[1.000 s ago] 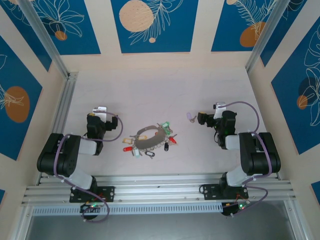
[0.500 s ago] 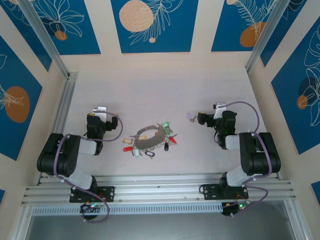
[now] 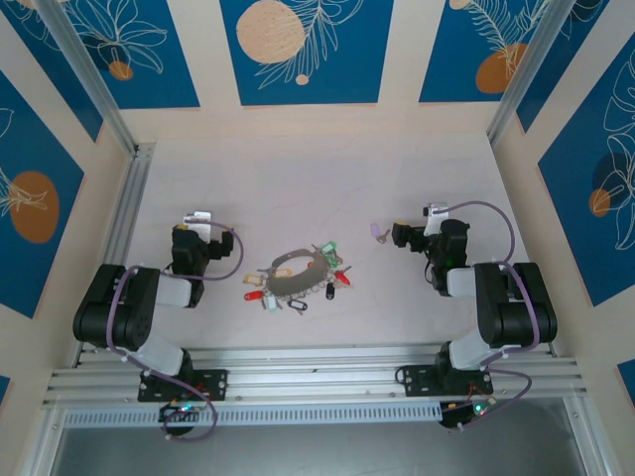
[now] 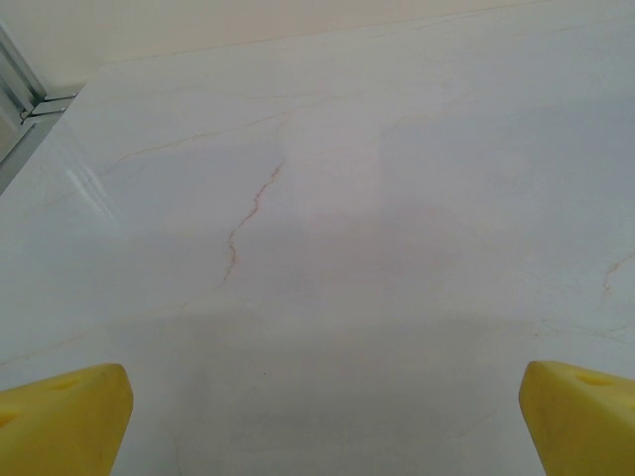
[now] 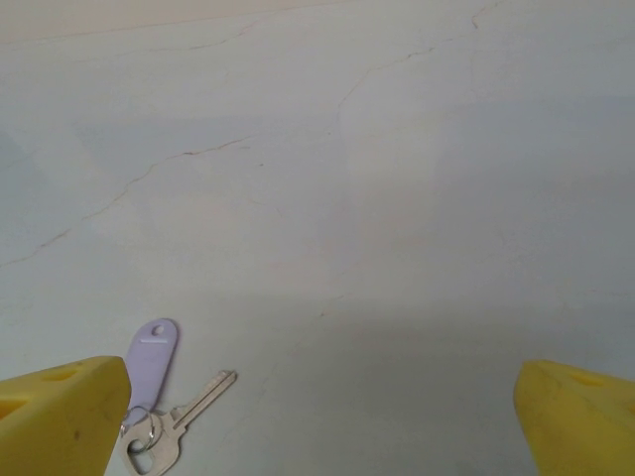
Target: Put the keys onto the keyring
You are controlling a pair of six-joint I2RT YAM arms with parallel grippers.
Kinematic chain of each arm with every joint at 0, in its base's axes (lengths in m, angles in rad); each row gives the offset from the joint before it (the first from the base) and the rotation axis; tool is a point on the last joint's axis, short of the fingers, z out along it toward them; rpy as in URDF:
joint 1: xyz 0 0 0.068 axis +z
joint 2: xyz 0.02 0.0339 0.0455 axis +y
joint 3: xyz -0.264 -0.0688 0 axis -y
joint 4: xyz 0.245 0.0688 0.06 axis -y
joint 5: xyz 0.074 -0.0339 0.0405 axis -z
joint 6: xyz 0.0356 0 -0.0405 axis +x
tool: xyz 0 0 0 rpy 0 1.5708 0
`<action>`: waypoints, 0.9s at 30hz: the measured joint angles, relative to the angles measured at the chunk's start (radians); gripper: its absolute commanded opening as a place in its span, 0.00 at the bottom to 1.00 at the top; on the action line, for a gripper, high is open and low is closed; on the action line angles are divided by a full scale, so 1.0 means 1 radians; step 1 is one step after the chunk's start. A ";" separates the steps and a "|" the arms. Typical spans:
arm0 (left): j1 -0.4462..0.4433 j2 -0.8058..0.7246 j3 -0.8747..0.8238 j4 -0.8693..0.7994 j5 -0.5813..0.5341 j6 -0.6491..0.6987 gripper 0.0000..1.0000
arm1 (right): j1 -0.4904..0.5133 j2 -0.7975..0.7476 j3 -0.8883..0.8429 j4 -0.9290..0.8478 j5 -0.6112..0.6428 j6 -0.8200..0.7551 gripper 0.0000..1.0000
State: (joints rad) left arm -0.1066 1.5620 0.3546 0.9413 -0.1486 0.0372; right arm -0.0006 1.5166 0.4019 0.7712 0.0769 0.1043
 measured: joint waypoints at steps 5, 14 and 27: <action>-0.042 -0.156 0.032 -0.213 -0.045 0.022 1.00 | 0.084 -0.202 0.177 -0.374 0.099 0.006 0.99; -0.189 -0.389 0.499 -0.832 0.014 -0.242 1.00 | 0.400 -0.542 0.203 -0.672 -0.016 0.043 0.99; -0.198 -0.143 0.603 -1.196 0.522 -0.379 1.00 | 0.600 -0.372 0.089 -0.735 -0.378 0.064 0.56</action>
State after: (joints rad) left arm -0.3050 1.4193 0.9573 -0.2546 0.3737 -0.3416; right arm 0.5991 1.1450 0.4908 0.0357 -0.3012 0.1680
